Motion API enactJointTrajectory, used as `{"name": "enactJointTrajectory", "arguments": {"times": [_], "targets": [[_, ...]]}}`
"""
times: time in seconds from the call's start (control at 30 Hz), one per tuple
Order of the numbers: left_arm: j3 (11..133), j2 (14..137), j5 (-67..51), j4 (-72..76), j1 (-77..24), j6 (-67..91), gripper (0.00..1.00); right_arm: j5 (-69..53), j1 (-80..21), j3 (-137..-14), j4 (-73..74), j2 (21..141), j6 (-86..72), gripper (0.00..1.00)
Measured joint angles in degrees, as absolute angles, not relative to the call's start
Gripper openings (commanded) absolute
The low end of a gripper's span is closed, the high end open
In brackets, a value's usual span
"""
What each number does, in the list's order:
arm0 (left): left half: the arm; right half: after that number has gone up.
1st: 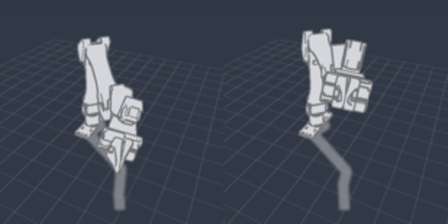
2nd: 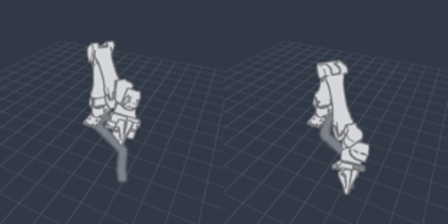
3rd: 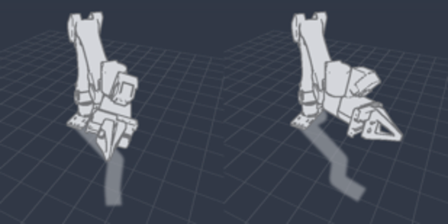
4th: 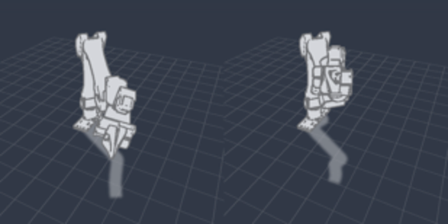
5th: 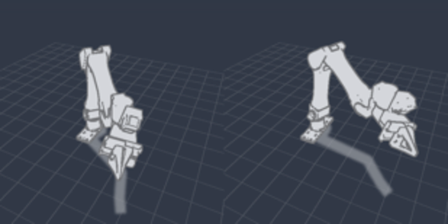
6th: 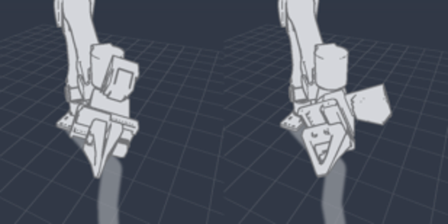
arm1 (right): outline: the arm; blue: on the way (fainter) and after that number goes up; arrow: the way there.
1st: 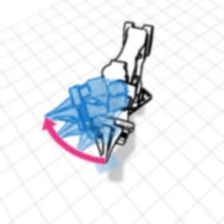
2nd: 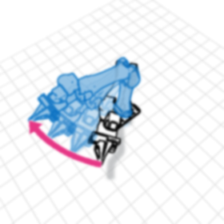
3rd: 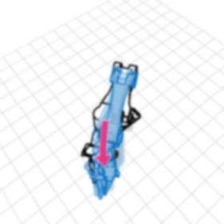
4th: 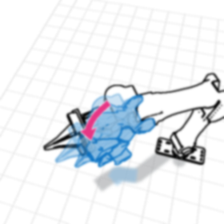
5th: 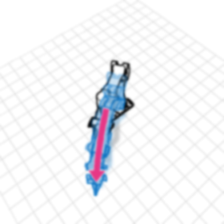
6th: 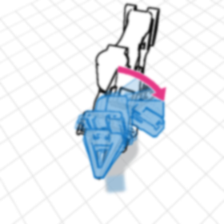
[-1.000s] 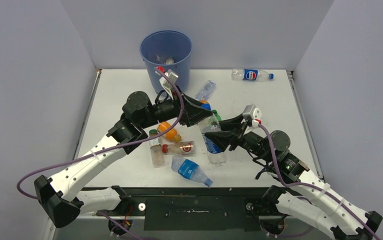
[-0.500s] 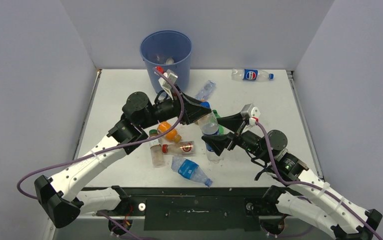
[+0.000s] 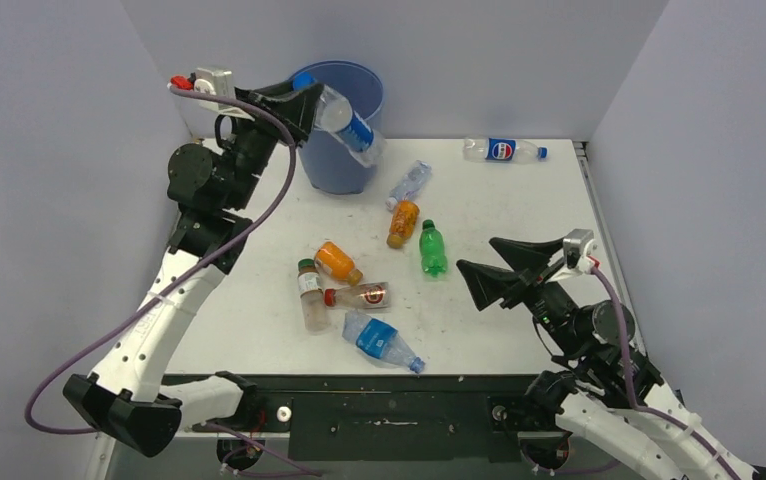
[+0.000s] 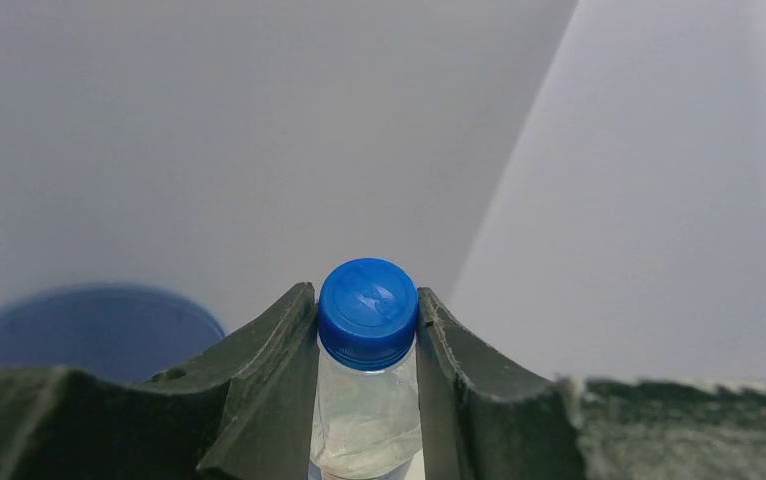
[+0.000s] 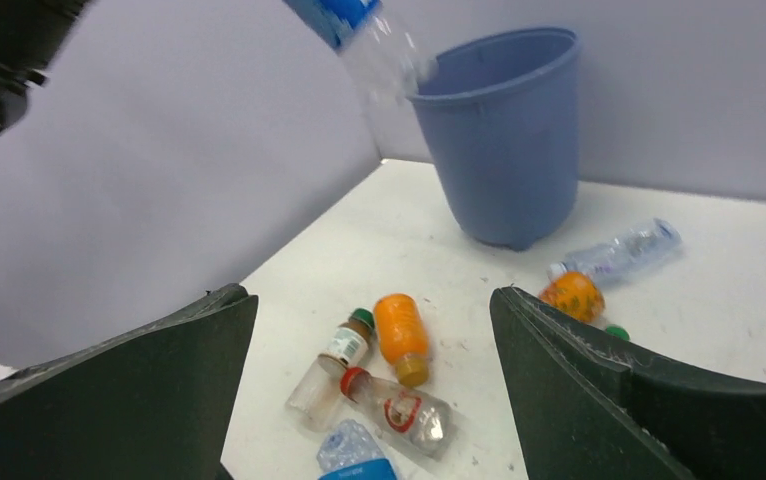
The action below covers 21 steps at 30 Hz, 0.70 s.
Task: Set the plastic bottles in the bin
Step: Place the plastic bottle in the trash bin.
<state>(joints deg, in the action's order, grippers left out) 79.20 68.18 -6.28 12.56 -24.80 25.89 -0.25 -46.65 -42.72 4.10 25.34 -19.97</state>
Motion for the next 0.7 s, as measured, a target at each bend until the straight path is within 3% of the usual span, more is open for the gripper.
{"name": "enactJointTrajectory", "arguments": {"times": [0.23,0.7], "targets": [[85.54,80.07,0.05,34.98,-24.6,14.76,0.0,9.21,-46.65,-30.04,6.33,20.56,-24.38,0.9],[99.18,110.56,7.27,39.83,-22.9,-1.8,0.0,20.49,-46.65,-18.63,8.08,15.18,-32.69,0.91]]}}
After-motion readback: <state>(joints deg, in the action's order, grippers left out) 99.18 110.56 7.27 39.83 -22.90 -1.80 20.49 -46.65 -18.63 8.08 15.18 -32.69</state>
